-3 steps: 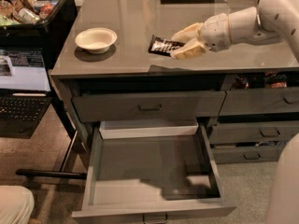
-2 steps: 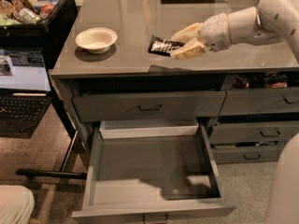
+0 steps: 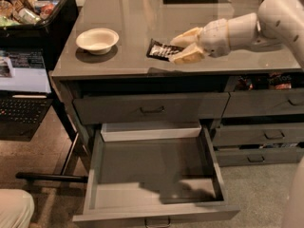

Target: Pick rxbar chocolate from middle drawer and place on counter

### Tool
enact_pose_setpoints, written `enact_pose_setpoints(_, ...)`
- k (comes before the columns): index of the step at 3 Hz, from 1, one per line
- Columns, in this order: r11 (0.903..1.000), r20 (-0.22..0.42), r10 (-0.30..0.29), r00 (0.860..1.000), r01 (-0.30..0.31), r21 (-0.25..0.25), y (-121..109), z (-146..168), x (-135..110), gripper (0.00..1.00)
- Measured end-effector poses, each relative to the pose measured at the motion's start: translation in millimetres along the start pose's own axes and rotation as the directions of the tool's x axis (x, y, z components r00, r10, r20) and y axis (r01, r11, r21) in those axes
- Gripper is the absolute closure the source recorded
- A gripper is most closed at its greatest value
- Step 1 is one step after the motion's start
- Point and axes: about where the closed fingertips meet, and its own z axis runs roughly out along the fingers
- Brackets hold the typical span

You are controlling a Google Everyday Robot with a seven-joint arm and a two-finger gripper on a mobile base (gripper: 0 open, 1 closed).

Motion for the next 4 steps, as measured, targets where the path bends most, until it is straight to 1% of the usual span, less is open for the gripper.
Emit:
enact_pose_setpoints(1, 0.9929, -0.037, 0.092, 0.995, -0.089, 0.079, 7.5, 19.7, 9.1, 1.0)
enact_pose_setpoints(2, 0.9732, -0.09, 0.172, 0.981, -0.155, 0.17, 6.9, 37.6, 24.5, 1.0)
enact_pose_setpoints(3, 0.945, -0.111, 0.226, 0.968, -0.19, 0.266, -5.7, 48.9, 30.6, 1.0)
enact_pose_setpoints(4, 0.9233, -0.122, 0.248, 0.961, -0.197, 0.33, -21.2, 57.4, 31.2, 1.0)
